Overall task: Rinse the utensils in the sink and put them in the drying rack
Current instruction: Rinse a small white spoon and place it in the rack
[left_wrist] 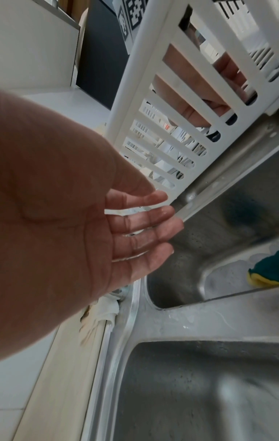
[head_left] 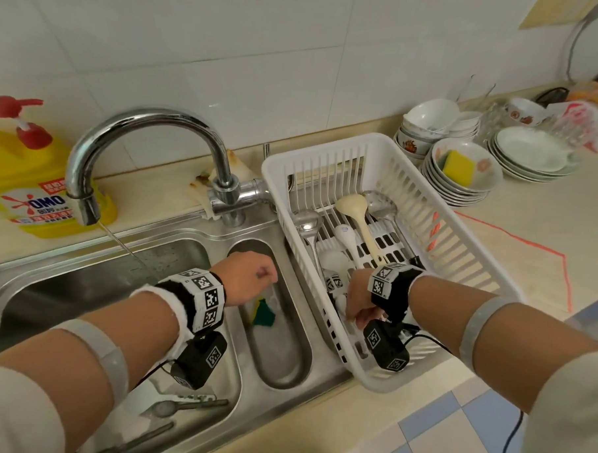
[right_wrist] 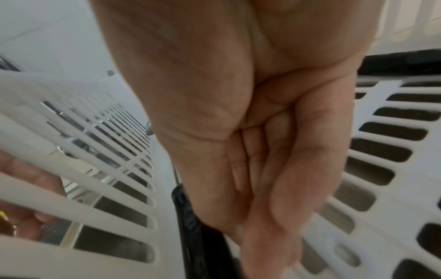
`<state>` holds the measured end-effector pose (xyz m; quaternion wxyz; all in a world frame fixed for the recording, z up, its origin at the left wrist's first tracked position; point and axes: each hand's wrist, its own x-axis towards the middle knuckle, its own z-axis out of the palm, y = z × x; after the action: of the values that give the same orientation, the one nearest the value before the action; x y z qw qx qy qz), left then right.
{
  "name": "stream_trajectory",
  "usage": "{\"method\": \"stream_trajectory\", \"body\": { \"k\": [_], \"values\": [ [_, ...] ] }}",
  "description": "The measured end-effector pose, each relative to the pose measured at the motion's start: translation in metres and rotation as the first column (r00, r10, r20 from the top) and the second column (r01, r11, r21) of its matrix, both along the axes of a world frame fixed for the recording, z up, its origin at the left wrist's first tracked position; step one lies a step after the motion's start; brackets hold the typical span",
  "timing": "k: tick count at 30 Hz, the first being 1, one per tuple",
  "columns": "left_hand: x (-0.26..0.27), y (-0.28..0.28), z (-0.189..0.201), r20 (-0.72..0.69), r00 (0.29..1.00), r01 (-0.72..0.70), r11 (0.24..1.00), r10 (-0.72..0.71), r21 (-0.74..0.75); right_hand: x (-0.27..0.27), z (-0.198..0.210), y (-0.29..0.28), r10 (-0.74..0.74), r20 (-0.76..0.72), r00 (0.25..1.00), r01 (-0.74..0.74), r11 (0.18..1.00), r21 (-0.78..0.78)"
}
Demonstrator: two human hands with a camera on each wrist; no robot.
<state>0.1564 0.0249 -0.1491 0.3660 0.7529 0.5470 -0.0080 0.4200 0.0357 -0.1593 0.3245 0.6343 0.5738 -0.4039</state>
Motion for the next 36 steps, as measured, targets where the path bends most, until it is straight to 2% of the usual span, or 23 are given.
{"method": "stream_trajectory", "body": {
  "k": [7, 11, 15, 25, 29, 31, 33, 34, 36],
  "values": [
    [0.008, 0.002, -0.002, 0.011, 1.0, 0.01, 1.0, -0.01, -0.01, 0.007, 0.007, -0.006, -0.135, -0.099, 0.986, 0.127, 0.989, -0.075],
    [0.009, 0.001, -0.005, -0.004, 1.0, 0.017, 1.0, -0.017, -0.008, 0.006, 0.004, -0.007, -0.058, -0.056, 0.997, 0.054, 0.996, -0.076],
    [0.007, 0.004, -0.006, -0.007, 1.0, 0.02, 1.0, -0.02, -0.019, 0.012, -0.007, -0.006, -0.043, -0.031, 0.999, 0.039, 0.993, -0.11],
    [0.007, 0.007, -0.005, -0.011, 1.0, 0.015, 0.999, -0.015, -0.04, 0.013, -0.013, -0.001, 0.045, 0.049, 0.998, -0.042, 0.997, -0.062],
    [0.003, 0.006, -0.003, -0.022, 1.0, 0.009, 0.999, -0.009, -0.031, 0.011, 0.004, 0.005, 0.041, 0.056, 0.998, -0.039, 0.998, -0.039],
    [-0.003, 0.005, -0.002, -0.022, 1.0, -0.013, 1.0, 0.013, -0.021, 0.008, 0.028, 0.01, 0.009, 0.041, 0.999, -0.01, 1.0, 0.017],
    [-0.012, 0.001, 0.0, -0.028, 0.999, -0.045, 0.999, 0.045, -0.004, 0.001, 0.061, 0.017, 0.028, 0.019, 0.999, -0.031, 0.985, 0.17],
    [-0.019, -0.001, 0.0, -0.032, 0.998, -0.061, 0.998, 0.061, 0.005, -0.005, 0.078, 0.02, 0.062, -0.01, 0.998, -0.057, 0.955, 0.291],
    [-0.035, -0.008, 0.001, -0.078, 0.994, -0.074, 0.997, 0.076, 0.026, -0.026, 0.11, 0.023, 0.145, -0.133, 0.98, -0.053, 0.845, 0.531]
  ]
}}
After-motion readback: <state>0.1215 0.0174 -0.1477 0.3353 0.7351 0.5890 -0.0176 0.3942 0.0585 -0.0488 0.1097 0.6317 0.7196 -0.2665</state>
